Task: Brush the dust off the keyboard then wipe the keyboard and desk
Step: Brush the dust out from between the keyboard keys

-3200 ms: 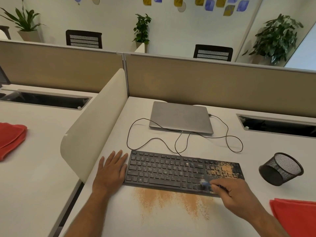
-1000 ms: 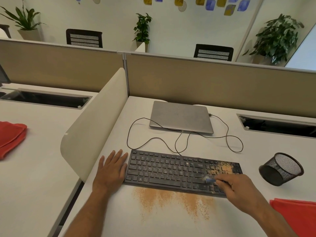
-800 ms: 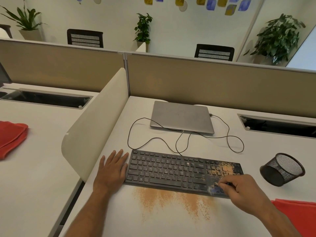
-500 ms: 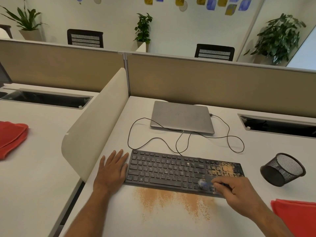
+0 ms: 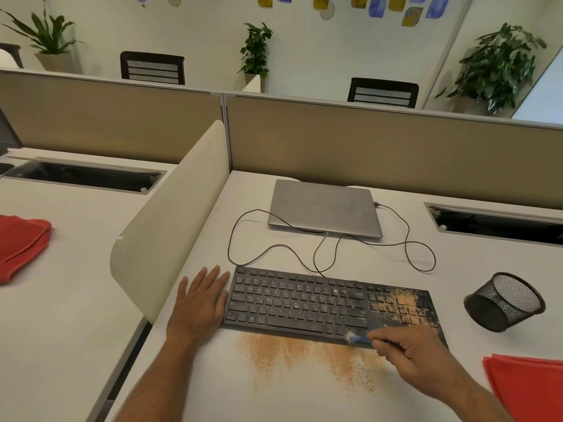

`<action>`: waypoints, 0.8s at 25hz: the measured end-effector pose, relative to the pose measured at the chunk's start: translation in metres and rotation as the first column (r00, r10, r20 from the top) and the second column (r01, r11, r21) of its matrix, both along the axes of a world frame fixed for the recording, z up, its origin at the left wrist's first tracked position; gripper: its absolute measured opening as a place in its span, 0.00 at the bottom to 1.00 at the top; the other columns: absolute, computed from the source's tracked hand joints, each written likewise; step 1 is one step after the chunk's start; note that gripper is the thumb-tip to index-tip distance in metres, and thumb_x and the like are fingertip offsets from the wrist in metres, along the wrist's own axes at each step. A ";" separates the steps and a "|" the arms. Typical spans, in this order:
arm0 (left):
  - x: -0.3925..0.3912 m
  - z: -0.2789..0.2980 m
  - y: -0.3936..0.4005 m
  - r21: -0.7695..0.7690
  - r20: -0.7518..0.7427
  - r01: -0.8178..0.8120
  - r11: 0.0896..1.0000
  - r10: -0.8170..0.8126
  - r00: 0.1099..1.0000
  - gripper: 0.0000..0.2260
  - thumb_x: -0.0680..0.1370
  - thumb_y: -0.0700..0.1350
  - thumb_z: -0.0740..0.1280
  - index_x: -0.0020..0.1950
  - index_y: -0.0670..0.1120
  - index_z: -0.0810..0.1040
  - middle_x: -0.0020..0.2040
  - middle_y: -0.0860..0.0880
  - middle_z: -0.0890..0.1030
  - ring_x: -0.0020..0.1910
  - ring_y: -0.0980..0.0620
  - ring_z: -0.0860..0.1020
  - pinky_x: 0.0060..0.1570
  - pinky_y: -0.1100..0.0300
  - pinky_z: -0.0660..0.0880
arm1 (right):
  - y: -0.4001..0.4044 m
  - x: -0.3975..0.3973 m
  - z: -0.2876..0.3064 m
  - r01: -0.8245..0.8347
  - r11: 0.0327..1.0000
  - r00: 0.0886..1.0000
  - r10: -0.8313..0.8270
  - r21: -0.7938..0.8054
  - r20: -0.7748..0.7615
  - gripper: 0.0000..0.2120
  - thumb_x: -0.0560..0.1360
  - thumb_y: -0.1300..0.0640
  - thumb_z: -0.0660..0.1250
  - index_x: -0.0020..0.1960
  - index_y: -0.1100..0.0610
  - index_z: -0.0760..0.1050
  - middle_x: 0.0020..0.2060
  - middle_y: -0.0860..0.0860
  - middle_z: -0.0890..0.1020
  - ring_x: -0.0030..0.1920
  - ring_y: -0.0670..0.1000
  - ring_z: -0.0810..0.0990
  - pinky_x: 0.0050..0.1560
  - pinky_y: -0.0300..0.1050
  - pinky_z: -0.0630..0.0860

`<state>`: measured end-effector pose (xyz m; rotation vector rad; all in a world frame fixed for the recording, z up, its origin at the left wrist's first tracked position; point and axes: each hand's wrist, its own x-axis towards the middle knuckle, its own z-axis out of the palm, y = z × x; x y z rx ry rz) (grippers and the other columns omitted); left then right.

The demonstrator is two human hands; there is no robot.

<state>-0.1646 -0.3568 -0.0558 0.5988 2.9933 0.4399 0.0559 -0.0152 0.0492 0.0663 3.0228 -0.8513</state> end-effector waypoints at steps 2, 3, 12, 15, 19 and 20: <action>0.000 0.000 0.000 0.018 -0.004 -0.002 1.000 0.002 1.000 0.33 0.76 0.62 0.35 0.81 0.59 0.57 0.81 0.59 0.54 0.80 0.57 0.46 0.78 0.51 0.38 | 0.003 0.002 -0.007 0.022 0.999 1.000 -0.022 0.047 0.000 0.09 0.75 0.56 0.68 0.50 0.43 0.82 0.34 0.34 0.81 0.37 0.41 0.79 0.34 0.33 0.72; 0.000 0.000 0.000 0.023 -0.005 -0.002 1.000 0.002 1.000 0.33 0.77 0.62 0.36 0.81 0.59 0.57 0.81 0.59 0.54 0.80 0.57 0.46 0.78 0.51 0.38 | 0.005 0.003 -0.007 0.049 0.996 0.999 -0.048 0.078 -0.003 0.08 0.75 0.55 0.68 0.49 0.43 0.82 0.34 0.35 0.81 0.36 0.42 0.79 0.34 0.34 0.73; -0.002 -0.003 0.000 -0.001 0.000 0.000 1.000 0.000 1.000 0.34 0.76 0.62 0.35 0.81 0.59 0.55 0.81 0.59 0.53 0.80 0.58 0.45 0.78 0.51 0.38 | 0.011 -0.002 0.017 0.212 0.971 0.973 -0.199 0.110 -0.117 0.09 0.73 0.60 0.70 0.42 0.46 0.82 0.28 0.35 0.78 0.34 0.42 0.77 0.31 0.32 0.70; -0.001 -0.003 -0.001 0.000 -0.005 -0.001 1.000 0.001 1.000 0.33 0.76 0.62 0.35 0.81 0.59 0.56 0.81 0.59 0.53 0.80 0.57 0.45 0.78 0.50 0.38 | 0.002 -0.012 0.013 0.181 0.981 0.972 -0.169 0.064 -0.161 0.10 0.73 0.60 0.70 0.48 0.46 0.83 0.32 0.34 0.80 0.36 0.41 0.78 0.33 0.33 0.73; -0.002 -0.003 0.000 0.016 -0.006 0.001 1.000 0.000 1.000 0.33 0.77 0.62 0.35 0.81 0.59 0.56 0.81 0.58 0.53 0.80 0.57 0.46 0.78 0.50 0.39 | -0.005 -0.020 0.000 0.117 0.985 0.991 -0.108 0.126 -0.073 0.09 0.75 0.57 0.68 0.50 0.46 0.82 0.31 0.39 0.81 0.31 0.44 0.78 0.32 0.33 0.73; -0.002 -0.003 0.000 0.013 -0.006 0.000 1.000 0.000 1.000 0.33 0.77 0.62 0.35 0.81 0.59 0.56 0.81 0.59 0.53 0.80 0.57 0.46 0.78 0.50 0.38 | -0.003 -0.021 0.000 0.141 0.977 0.990 -0.135 0.162 -0.046 0.08 0.76 0.57 0.67 0.49 0.46 0.82 0.32 0.40 0.82 0.32 0.44 0.77 0.33 0.35 0.74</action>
